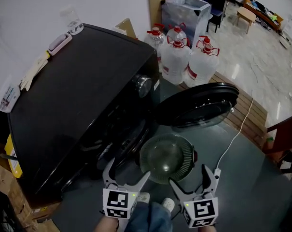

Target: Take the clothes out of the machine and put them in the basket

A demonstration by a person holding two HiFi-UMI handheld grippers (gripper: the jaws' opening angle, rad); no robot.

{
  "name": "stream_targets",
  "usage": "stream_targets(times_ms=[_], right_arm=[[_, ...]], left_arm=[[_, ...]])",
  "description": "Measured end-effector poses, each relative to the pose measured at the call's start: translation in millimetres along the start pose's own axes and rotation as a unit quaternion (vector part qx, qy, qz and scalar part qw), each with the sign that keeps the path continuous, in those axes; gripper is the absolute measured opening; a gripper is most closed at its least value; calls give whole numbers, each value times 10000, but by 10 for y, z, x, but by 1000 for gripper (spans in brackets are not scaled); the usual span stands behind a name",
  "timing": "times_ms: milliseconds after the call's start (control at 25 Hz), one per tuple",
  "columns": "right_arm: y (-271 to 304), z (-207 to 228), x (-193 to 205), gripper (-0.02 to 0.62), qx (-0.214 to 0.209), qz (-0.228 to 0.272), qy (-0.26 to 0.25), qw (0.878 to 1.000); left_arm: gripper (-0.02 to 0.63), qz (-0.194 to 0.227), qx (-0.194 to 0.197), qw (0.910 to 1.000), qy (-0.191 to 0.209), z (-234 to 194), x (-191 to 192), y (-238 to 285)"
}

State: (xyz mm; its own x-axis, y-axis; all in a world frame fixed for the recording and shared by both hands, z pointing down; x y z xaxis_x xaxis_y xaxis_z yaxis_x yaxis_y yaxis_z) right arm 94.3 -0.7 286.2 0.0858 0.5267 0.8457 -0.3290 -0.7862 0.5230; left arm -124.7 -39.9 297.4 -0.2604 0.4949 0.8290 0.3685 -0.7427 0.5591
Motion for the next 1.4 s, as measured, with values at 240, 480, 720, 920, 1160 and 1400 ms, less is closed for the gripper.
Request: stream_targets(times_ms=[240,480,720,920,1160,1400], right_arm=[[432,20,324,456,176,-70,31,9998],[901,40,681,416,173,-237,-99,9995],[1261,38,985,391,119,-433,-318,9985],[1539,142,1182,379,252,-511,-246,9981],[1802,255,1366,371,369,-685,-64,9969],[1906,260,1576,370,330,-870,22,9957]], left_arm=[[489,-92,61,9998,146,-168,341,425],[472,-202,-118,9996,171,-434,676,878],[450,-315,-353,9985,284,-686,951,1271],[439,-483,-525,9961,518,-851,1126,1601],[437,-824,-1074,9872,845,-1115,1263,1990],[434,-1124,-1458,9714,1498,-1320,1237,2343]])
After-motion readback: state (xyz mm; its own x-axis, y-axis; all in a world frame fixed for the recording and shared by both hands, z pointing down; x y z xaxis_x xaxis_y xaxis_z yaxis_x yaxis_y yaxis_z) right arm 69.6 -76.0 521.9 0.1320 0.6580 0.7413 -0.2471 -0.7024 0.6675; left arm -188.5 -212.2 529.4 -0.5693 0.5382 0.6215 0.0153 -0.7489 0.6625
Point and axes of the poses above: the fingertips, and each gripper's own axes: y forward along the fingers, z to its right, x out of its underside, the point moved 7 cm from there along -y, backward along the fingers
